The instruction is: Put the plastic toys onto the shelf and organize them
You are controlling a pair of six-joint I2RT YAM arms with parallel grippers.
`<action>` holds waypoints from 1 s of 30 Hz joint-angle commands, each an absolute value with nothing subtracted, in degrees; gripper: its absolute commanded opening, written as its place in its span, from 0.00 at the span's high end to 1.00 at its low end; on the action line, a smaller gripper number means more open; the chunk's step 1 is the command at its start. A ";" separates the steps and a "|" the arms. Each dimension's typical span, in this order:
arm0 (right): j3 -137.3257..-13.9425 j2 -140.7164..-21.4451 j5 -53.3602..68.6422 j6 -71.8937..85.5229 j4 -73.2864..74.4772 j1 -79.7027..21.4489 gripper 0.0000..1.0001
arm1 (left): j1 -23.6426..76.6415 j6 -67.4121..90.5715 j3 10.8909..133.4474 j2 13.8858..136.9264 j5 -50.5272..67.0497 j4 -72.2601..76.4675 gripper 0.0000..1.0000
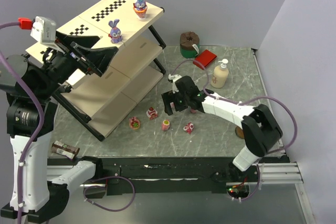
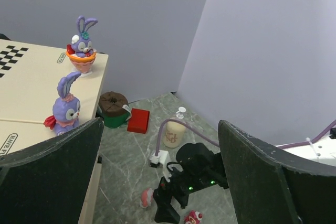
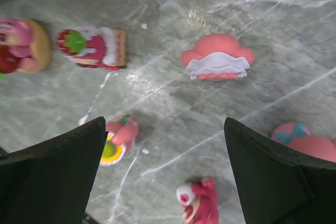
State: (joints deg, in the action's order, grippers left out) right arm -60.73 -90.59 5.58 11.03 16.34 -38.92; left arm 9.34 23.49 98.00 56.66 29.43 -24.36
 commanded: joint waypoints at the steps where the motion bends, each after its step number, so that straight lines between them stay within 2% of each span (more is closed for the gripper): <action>1: -63.02 -94.30 5.27 8.27 12.13 -38.06 0.00 | 11.33 21.10 100.98 57.65 26.99 -23.46 0.03; 19: -66.09 -105.64 4.22 1.94 6.33 -34.89 0.01 | 16.61 12.92 104.68 60.82 21.01 -25.93 0.00; 30: -66.36 -106.26 3.51 1.41 3.78 -34.89 0.07 | 17.75 10.37 104.77 61.26 18.99 -26.19 0.01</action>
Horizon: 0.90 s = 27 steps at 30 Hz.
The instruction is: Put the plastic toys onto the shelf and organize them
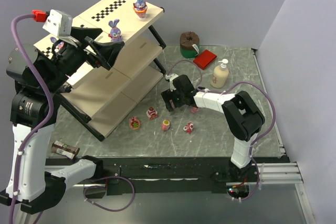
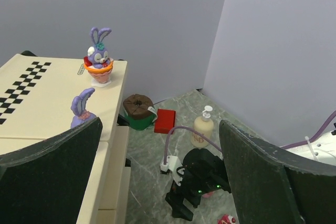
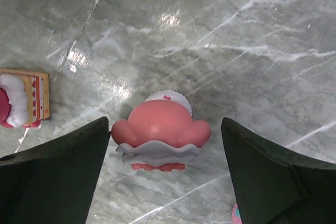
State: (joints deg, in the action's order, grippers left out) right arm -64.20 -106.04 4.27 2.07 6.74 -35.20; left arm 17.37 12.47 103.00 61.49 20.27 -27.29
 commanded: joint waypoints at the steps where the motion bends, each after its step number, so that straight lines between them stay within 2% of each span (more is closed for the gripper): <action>1: -66.44 -106.43 3.52 1.49 3.87 -34.98 0.10 | 17.84 10.28 104.77 61.26 18.81 -26.19 0.01; 6: -67.58 -107.31 3.34 2.19 4.74 -34.98 0.23 | 18.10 9.58 104.59 61.17 18.02 -26.63 0.04; 10: -68.20 -107.58 3.25 2.37 5.54 -34.89 0.40 | 18.19 9.32 104.24 61.00 17.58 -26.72 0.03; 13: -68.64 -107.58 2.81 2.37 5.80 -34.89 0.48 | 18.28 9.05 104.06 60.91 17.23 -26.81 0.04; 19: -70.31 -105.03 2.37 2.37 6.41 -34.98 0.55 | 18.54 9.05 104.06 60.56 15.47 -26.89 0.04; 27: -77.60 -98.44 5.01 2.99 13.53 -36.56 0.58 | 18.63 9.40 103.36 59.33 13.98 -26.19 0.03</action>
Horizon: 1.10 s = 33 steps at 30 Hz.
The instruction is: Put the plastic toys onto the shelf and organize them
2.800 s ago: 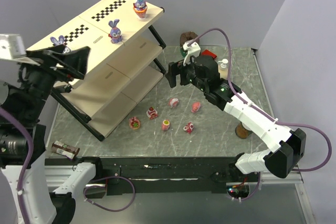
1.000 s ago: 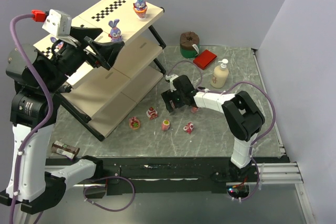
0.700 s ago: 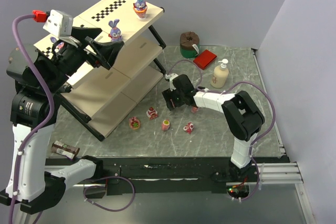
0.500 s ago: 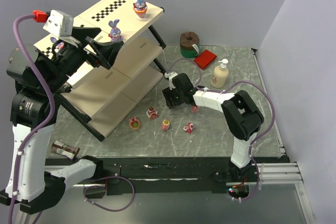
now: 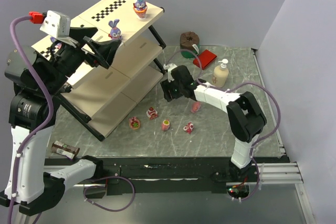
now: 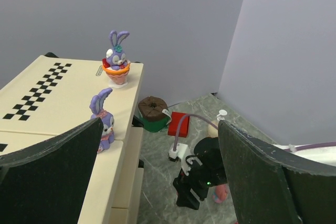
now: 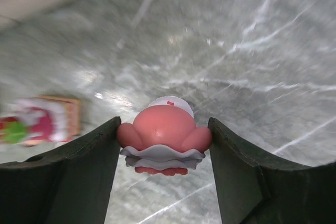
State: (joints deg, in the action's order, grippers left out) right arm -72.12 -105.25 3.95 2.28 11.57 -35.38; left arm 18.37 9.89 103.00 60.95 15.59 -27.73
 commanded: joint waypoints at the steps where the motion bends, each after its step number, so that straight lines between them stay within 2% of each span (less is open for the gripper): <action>1: -78.30 -97.92 5.18 3.08 15.19 -37.26 0.58 | 18.63 9.49 103.27 59.07 13.63 -26.10 0.03; 11: -90.25 -93.52 3.16 3.25 23.46 -47.89 0.58 | 19.16 11.25 102.66 58.27 5.63 -25.84 0.02; 16: -95.62 -94.22 6.32 4.75 24.17 -51.06 0.58 | 19.86 12.13 102.57 57.48 2.65 -25.58 0.02; 26: -108.71 -104.06 6.95 5.80 24.96 -57.56 0.57 | 20.39 16.00 100.72 56.51 -3.86 -23.29 0.01; 33: -110.39 -106.35 5.45 7.38 24.17 -59.24 0.57 | 21.00 15.82 99.41 55.37 0.69 -22.06 0.01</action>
State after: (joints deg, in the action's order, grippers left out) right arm -107.68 -106.41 6.90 5.89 25.50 -58.96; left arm 20.25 14.92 99.94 56.42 -1.43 -25.47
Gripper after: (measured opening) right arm 0.700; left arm 0.988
